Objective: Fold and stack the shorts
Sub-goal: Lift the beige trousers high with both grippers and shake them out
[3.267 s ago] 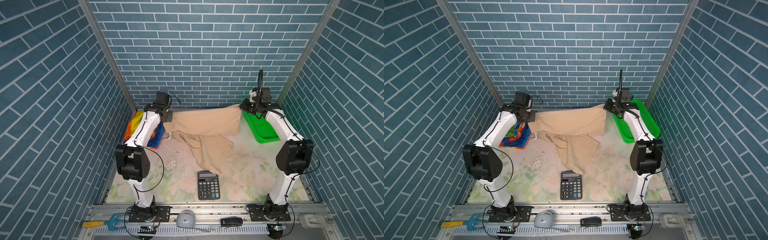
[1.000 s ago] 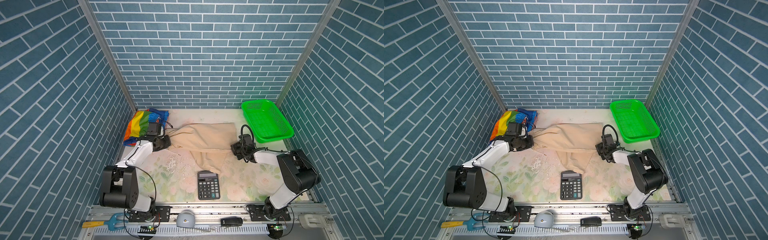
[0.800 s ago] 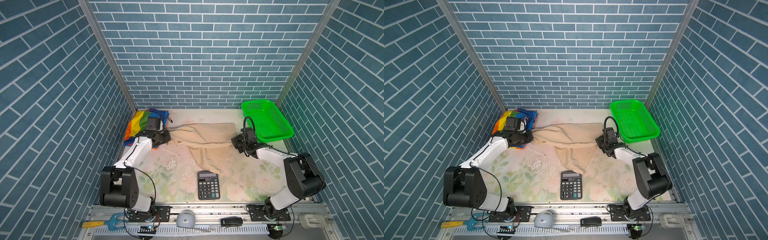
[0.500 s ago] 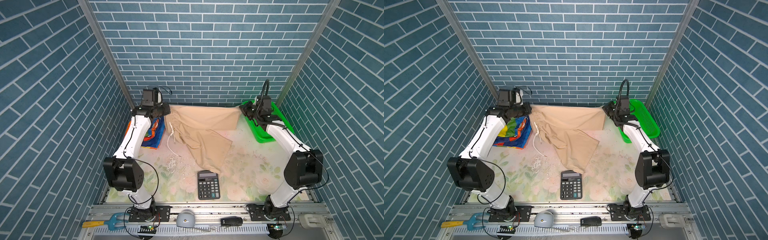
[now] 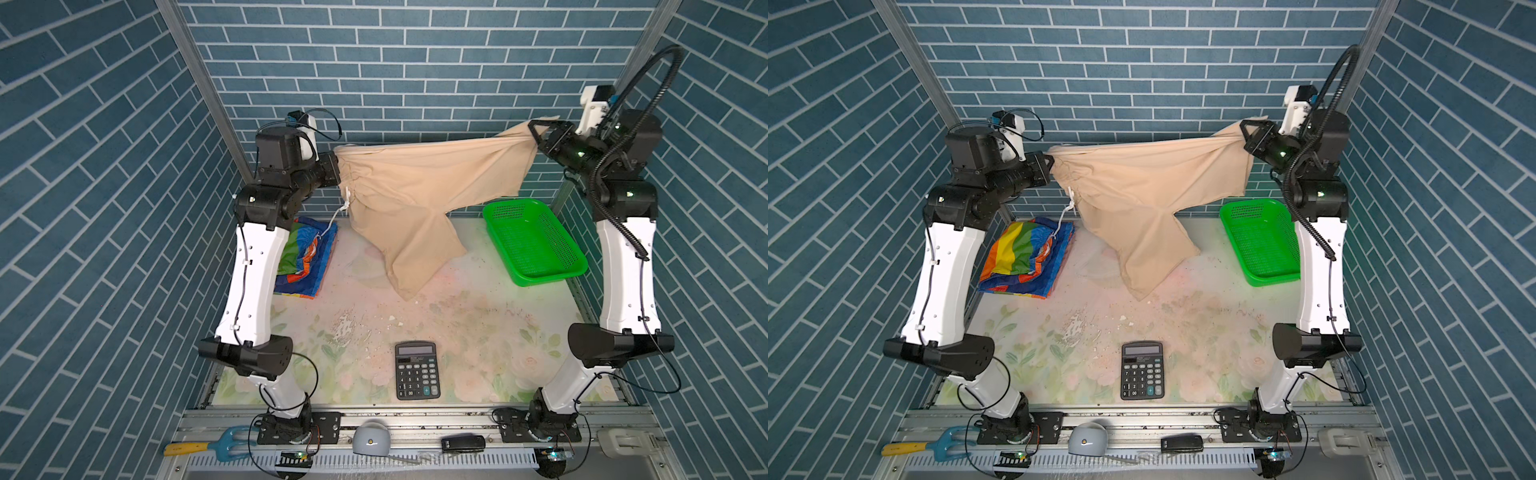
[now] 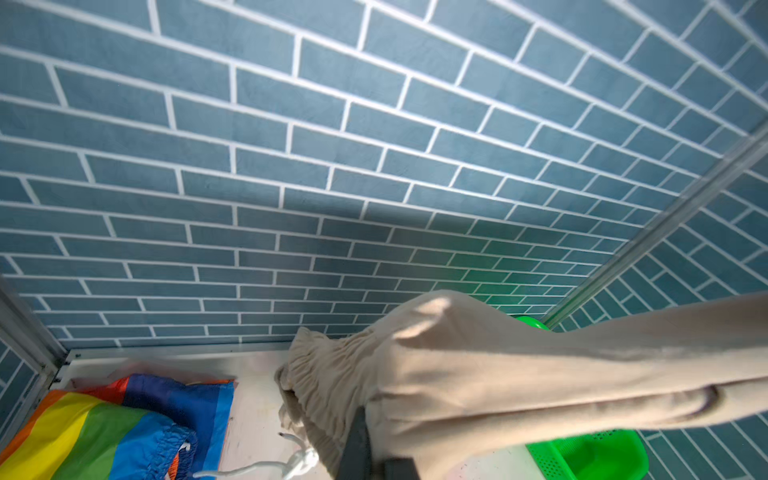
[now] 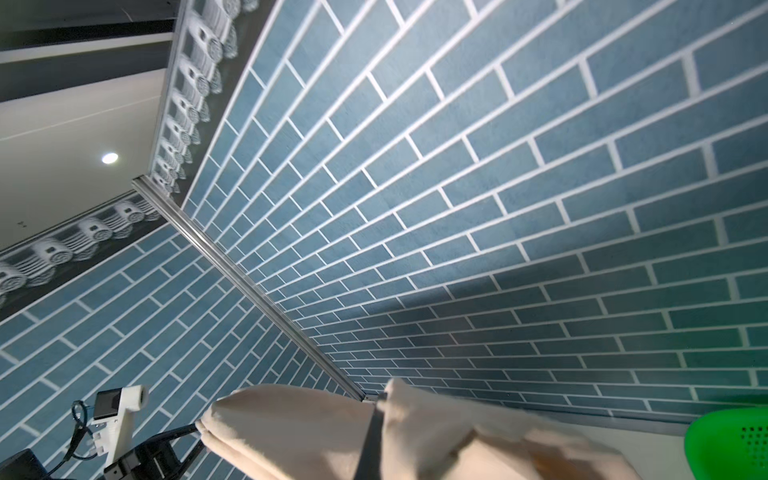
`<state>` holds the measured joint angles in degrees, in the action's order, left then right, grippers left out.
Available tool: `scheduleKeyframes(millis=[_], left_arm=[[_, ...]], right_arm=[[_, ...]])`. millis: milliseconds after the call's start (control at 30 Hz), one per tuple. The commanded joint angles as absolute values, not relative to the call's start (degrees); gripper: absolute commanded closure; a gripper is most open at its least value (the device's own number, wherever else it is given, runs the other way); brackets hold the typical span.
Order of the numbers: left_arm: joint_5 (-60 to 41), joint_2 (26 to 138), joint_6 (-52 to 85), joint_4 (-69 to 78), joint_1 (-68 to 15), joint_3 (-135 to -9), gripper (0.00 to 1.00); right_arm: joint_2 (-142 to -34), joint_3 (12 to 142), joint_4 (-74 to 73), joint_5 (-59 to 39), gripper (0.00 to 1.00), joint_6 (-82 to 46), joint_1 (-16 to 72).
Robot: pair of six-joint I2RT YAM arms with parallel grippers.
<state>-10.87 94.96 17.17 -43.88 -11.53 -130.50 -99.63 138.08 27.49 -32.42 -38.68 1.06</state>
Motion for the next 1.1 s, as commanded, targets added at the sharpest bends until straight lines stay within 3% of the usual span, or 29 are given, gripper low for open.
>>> scheduleKeyframes(millis=[0, 100, 233, 400, 767, 1067], left_arm=[[-4.4, 86.6, 17.1, -41.0, -12.2, -127.3, 1.00], [-3.0, 82.3, 18.2, -39.9, -12.4, -126.5, 1.00], [0.0, 82.3, 16.7, -41.5, -12.4, -131.0, 1.00], [0.8, 88.2, 15.8, -43.6, -8.4, -132.6, 1.00], [-5.1, 114.9, 16.8, -47.2, -3.0, -134.3, 1.00], [-6.9, 134.1, 14.9, -49.1, -2.7, -146.6, 1.00]], right_arm=[[-96.0, 139.4, 24.1, -35.8, 1.00, -39.4, -4.4], [-96.2, 141.1, 17.9, -38.2, 1.00, -47.2, -10.3], [-104.9, 151.2, 13.5, -39.9, 1.00, -59.1, -17.8], [-117.9, 159.6, 13.2, -38.3, 1.00, -60.9, -18.2], [-138.9, 159.4, 20.3, -33.7, 1.00, -46.3, -8.5], [-143.3, 160.2, 19.8, -30.6, 1.00, -40.6, -7.0]])
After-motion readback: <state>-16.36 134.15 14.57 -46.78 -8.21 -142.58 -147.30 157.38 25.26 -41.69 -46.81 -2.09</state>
